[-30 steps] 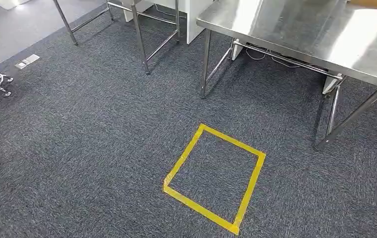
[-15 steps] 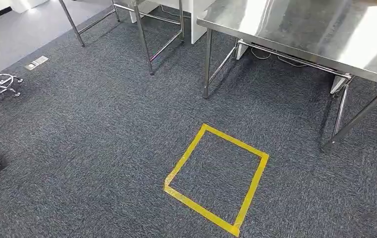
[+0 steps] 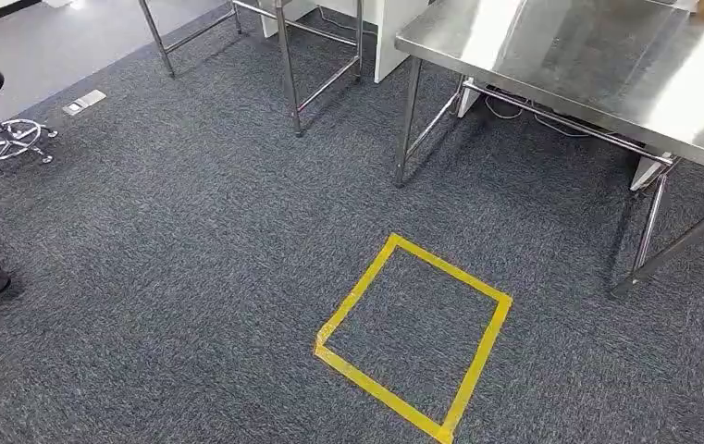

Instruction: Take the parts from the cabinet and place them on the table.

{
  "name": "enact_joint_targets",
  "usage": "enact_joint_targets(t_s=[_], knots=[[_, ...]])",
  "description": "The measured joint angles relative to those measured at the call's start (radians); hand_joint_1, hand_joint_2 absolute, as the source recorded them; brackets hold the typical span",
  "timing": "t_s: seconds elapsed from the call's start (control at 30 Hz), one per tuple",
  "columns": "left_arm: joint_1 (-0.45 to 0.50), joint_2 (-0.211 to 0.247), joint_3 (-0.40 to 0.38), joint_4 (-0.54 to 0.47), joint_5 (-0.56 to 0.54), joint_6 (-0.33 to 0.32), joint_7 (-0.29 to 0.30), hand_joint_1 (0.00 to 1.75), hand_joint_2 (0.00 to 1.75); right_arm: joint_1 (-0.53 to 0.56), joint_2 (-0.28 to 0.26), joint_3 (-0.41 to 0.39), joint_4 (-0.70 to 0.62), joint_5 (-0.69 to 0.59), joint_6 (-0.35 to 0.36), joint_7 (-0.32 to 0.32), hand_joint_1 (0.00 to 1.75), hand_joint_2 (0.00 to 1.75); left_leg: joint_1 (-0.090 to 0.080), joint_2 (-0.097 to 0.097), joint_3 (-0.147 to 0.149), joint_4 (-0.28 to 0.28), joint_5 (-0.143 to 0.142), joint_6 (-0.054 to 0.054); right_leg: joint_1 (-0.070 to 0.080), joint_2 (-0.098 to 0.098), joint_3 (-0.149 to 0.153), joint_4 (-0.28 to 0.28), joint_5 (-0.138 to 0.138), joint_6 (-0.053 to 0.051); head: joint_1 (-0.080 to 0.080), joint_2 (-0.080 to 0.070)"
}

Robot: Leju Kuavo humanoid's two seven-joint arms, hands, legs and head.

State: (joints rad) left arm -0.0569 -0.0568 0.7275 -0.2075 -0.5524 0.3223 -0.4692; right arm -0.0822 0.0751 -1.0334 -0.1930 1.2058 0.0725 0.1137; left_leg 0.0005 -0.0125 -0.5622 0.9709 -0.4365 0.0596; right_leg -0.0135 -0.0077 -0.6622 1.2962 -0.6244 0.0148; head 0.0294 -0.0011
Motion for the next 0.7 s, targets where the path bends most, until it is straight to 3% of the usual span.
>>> enact_joint_targets(t_s=[0.03, 0.1, 0.13, 0.17, 0.23, 0.27, 0.3, 0.33, 0.37, 0.43, 0.47, 0.5, 0.53, 0.6, 0.63, 0.67, 0.7], knots=[[0.001, -0.002, 0.000, 0.000, 0.000, 0.000, 0.000, 0.00, 0.00, 0.001, -0.002, 0.000, 0.000, 0.000, 0.000, 0.000, 0.00, 1.75, 0.001, -0.005, 0.000, 0.002, 0.000, -0.001, -0.002, 0.000, 0.025, -0.050, 0.027, 0.012, 0.000, 0.000], [0.000, -0.004, 0.000, 0.000, 0.000, 0.000, 0.000, 0.00, 0.00, 0.001, -0.005, 0.000, 0.000, 0.000, 0.000, 0.000, 0.00, 1.75, 0.003, -0.016, -0.001, 0.014, -0.005, -0.009, -0.011, 0.005, 0.124, -0.248, 0.107, 0.037, 0.000, 0.000], [0.001, -0.004, 0.000, 0.000, -0.001, 0.000, 0.000, 0.00, 0.00, 0.000, -0.005, 0.000, 0.000, 0.001, 0.000, 0.000, 0.00, 1.75, 0.002, -0.019, -0.005, 0.022, -0.010, -0.016, -0.015, 0.017, 0.144, -0.296, 0.115, 0.031, 0.002, 0.000], [0.000, -0.003, 0.000, 0.000, -0.001, 0.000, 0.002, 0.00, 0.00, 0.001, -0.003, 0.000, 0.000, 0.002, 0.000, 0.000, 0.00, 1.75, -0.007, -0.022, -0.007, 0.030, -0.014, -0.023, -0.007, 0.018, 0.140, -0.301, 0.120, 0.022, 0.005, 0.000], [0.001, -0.003, 0.000, 0.000, -0.001, 0.000, 0.003, 0.00, 0.00, -0.003, -0.003, 0.000, 0.000, 0.003, 0.000, 0.000, 0.00, 1.75, -0.007, -0.024, -0.010, 0.030, -0.013, -0.028, -0.005, 0.014, 0.141, -0.294, 0.121, 0.009, -0.001, 0.000], [0.002, -0.003, 0.000, 0.000, -0.001, 0.000, 0.004, 0.00, 0.00, -0.002, -0.003, 0.000, 0.000, 0.003, 0.000, 0.000, 0.00, 1.75, -0.003, -0.026, -0.011, 0.030, -0.010, -0.032, -0.005, 0.013, 0.145, -0.293, 0.124, 0.004, -0.003, 0.000], [0.003, -0.001, 0.000, 0.000, -0.001, 0.000, 0.005, 0.00, 0.00, -0.002, -0.002, 0.000, 0.000, 0.003, 0.000, 0.000, 0.00, 1.75, 0.001, -0.024, -0.015, 0.036, -0.014, -0.035, -0.017, 0.011, 0.145, -0.297, 0.128, -0.003, -0.002, 0.000], [0.004, -0.003, 0.000, 0.000, -0.001, 0.000, 0.005, 0.00, 0.00, -0.003, -0.002, 0.000, 0.000, 0.003, -0.001, 0.000, 0.00, 1.75, 0.003, -0.011, -0.023, 0.055, -0.032, -0.041, -0.015, 0.009, 0.146, -0.297, 0.131, -0.009, -0.003, 0.000], [0.002, -0.004, 0.000, 0.000, -0.002, 0.001, 0.005, 0.00, 0.00, -0.003, -0.003, 0.000, 0.000, 0.005, -0.001, 0.000, 0.00, 1.75, 0.004, -0.001, -0.049, 0.117, -0.076, -0.048, -0.014, 0.006, 0.145, -0.297, 0.129, -0.015, -0.007, 0.000], [0.002, -0.003, 0.000, 0.000, -0.002, 0.002, 0.006, 0.00, 0.00, -0.001, -0.003, 0.000, 0.000, 0.006, -0.002, 0.000, 0.00, 1.75, 0.008, 0.005, -0.126, 0.280, -0.154, -0.057, -0.009, 0.000, 0.143, -0.297, 0.128, -0.017, -0.007, 0.000], [0.003, -0.004, 0.000, 0.000, -0.001, 0.002, 0.007, 0.00, 0.00, -0.001, -0.003, 0.000, 0.000, 0.006, -0.002, 0.000, 0.00, 1.75, 0.010, 0.006, -0.158, 0.343, -0.173, -0.059, -0.008, -0.004, 0.142, -0.297, 0.128, -0.017, -0.007, 0.000], [0.005, -0.005, 0.000, 0.000, -0.001, 0.002, 0.008, 0.00, 0.00, 0.000, -0.003, 0.000, 0.000, 0.007, -0.002, 0.000, 0.00, 1.75, 0.011, 0.007, -0.169, 0.362, -0.168, -0.057, -0.007, -0.007, 0.142, -0.297, 0.128, -0.017, -0.007, 0.000], [0.005, -0.005, 0.000, 0.000, -0.001, 0.002, 0.008, 0.00, 0.00, 0.000, -0.003, 0.000, 0.000, 0.009, -0.002, 0.000, 0.00, 1.75, 0.011, 0.009, -0.155, 0.327, -0.137, -0.054, -0.006, -0.010, 0.143, -0.297, 0.127, -0.017, -0.007, 0.000], [0.005, -0.005, 0.000, 0.000, -0.001, 0.002, 0.008, 0.00, 0.00, -0.003, -0.003, 0.001, 0.000, 0.011, -0.002, 0.000, 0.00, 1.75, 0.009, 0.014, -0.061, 0.145, -0.045, -0.042, -0.005, -0.012, 0.147, -0.297, 0.126, -0.018, -0.007, 0.000], [0.004, -0.005, 0.000, 0.000, -0.001, 0.002, 0.008, 0.00, 0.00, -0.004, -0.002, 0.001, 0.000, 0.011, -0.003, 0.000, 0.00, 1.75, 0.007, 0.026, -0.015, 0.060, -0.018, -0.031, -0.004, -0.012, 0.148, -0.298, 0.126, -0.018, -0.008, 0.000], [0.001, -0.003, 0.000, 0.000, -0.001, 0.002, 0.008, 0.00, 0.00, -0.004, 0.000, 0.002, 0.000, 0.012, -0.002, 0.000, 0.00, 1.75, -0.001, 0.038, -0.008, 0.042, -0.032, -0.028, 0.005, -0.014, 0.147, -0.295, 0.124, -0.014, -0.007, 0.000], [0.000, -0.004, 0.000, 0.000, -0.001, 0.002, 0.008, 0.00, 0.00, -0.004, -0.001, 0.002, 0.000, 0.012, -0.003, 0.000, 0.00, 1.75, -0.005, 0.031, -0.012, 0.040, -0.029, -0.027, 0.004, -0.015, 0.144, -0.297, 0.124, -0.013, -0.007, 0.000]])
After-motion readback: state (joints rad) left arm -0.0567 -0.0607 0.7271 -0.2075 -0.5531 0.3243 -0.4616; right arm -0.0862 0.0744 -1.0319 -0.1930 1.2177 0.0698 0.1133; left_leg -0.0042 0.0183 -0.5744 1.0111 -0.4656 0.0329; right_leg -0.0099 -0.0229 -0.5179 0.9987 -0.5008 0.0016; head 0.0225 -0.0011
